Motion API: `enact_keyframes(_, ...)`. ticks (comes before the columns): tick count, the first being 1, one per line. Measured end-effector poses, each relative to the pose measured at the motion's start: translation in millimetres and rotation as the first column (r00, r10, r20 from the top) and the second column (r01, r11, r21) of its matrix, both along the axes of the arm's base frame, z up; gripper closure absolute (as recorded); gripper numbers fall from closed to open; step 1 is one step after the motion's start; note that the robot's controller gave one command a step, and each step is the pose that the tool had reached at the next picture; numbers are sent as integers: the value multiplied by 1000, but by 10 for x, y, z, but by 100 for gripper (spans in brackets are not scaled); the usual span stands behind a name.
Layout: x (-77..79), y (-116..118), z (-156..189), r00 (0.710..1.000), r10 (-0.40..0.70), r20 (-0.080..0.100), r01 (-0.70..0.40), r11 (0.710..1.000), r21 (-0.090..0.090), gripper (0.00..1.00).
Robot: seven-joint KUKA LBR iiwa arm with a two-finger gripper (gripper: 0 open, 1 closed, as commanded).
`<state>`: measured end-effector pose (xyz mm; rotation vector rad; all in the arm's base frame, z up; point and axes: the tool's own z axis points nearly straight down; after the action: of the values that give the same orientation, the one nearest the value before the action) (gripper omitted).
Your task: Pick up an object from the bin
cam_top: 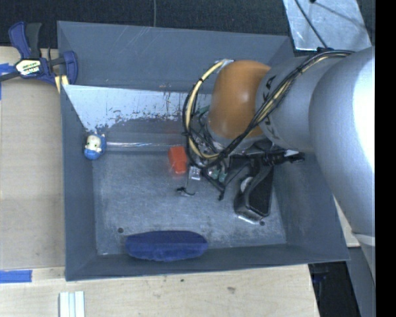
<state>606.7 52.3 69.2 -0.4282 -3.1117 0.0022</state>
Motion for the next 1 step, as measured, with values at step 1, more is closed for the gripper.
enact_keyframes(1,-31,66,13,932,-363,1,363,932,2,0)
